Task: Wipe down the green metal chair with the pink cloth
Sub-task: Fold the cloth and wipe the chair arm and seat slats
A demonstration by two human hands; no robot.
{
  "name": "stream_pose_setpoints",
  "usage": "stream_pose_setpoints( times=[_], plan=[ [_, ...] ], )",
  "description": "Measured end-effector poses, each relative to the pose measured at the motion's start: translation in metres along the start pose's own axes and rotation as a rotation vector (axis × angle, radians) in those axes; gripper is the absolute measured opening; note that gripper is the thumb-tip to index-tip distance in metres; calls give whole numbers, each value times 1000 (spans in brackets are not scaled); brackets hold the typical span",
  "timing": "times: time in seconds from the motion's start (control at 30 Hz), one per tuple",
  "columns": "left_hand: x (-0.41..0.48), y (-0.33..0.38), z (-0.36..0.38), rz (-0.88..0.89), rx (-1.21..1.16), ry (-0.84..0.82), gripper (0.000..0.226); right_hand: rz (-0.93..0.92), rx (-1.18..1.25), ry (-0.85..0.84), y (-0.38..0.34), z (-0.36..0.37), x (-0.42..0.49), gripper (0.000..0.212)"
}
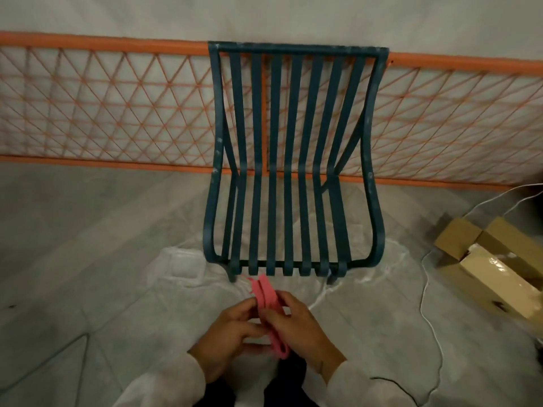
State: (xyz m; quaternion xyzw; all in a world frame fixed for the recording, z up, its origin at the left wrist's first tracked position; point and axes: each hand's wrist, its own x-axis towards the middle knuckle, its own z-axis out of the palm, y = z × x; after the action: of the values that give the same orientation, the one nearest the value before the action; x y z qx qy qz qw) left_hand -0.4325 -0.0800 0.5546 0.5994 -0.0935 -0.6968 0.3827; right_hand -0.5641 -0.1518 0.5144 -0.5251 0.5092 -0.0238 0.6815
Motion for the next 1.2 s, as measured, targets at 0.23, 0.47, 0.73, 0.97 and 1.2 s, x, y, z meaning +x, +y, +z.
stream_pose_setpoints(
  times=[0.23, 0.47, 0.73, 0.97, 1.2],
  plan=[
    [17, -8, -13, -70, 5, 34, 37, -37, -127, 25, 14, -1, 10, 18],
    [30, -5, -64, 20, 65, 60, 31, -50, -143, 119, 8, 21, 35, 11],
    [87, -48, -173, 159, 234, 263, 23, -24, -118, 127, 35, 67, 88, 14],
    [168, -90, -224, 441, 406, 415, 41, -264, -146, 193, 74, 109, 174, 29],
    [222, -106, -239, 846, 310, 476, 33, -538, 98, 151, 99, 139, 244, 46]
  ],
)
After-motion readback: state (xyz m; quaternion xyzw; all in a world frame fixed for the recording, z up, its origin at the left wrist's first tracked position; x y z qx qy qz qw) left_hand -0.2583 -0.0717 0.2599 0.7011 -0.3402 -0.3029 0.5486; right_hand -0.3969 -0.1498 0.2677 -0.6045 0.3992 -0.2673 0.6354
